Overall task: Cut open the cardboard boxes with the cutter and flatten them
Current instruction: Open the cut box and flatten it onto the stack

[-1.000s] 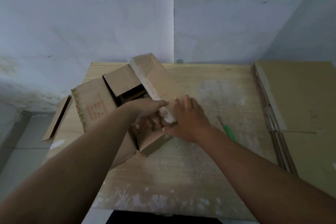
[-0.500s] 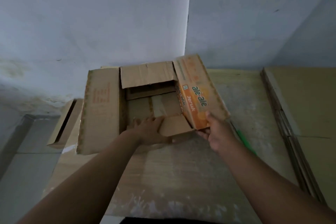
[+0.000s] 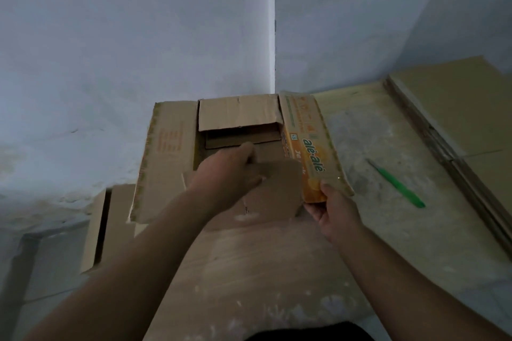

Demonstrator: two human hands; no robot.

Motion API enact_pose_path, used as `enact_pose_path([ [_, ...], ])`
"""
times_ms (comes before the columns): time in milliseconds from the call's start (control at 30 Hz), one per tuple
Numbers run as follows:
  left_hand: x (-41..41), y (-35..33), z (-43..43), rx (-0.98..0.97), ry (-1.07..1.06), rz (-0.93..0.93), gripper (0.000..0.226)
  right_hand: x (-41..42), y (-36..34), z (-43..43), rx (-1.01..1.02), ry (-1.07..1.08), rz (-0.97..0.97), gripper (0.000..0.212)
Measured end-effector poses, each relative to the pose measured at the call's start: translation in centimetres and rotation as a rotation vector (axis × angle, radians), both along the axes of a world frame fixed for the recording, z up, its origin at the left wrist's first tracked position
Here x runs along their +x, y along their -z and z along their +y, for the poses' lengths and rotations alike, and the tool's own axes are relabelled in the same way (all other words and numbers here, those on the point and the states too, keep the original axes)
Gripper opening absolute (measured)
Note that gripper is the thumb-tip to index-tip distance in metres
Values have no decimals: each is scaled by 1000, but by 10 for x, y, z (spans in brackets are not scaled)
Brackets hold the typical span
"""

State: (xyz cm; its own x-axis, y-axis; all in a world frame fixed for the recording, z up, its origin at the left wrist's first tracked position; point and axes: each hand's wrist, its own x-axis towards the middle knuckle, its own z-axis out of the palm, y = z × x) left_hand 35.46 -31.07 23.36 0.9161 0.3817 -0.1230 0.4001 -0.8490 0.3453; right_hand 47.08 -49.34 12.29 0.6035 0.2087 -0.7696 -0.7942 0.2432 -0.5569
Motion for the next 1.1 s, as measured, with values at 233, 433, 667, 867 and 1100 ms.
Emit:
enact_pose_path([
  [233, -19, -27, 8, -458, 80, 515, 56, -8, -4, 9, -128, 90, -75, 44],
  [433, -28, 51, 4, -94, 332, 584, 56, -7, -5, 1, -281, 2, -139, 50],
  [667, -42, 85, 3, -26, 335, 318, 10, -8, -44, 4, -1317, -588, -968, 61],
  [867, -69, 96, -23, 1, 469, 328, 30, -30, -22, 45, -1251, -1054, -958, 77],
  [1100, -49, 88, 33, 306, 81, 77, 67, -48, 1, 38, -1362, -1037, -1124, 81],
])
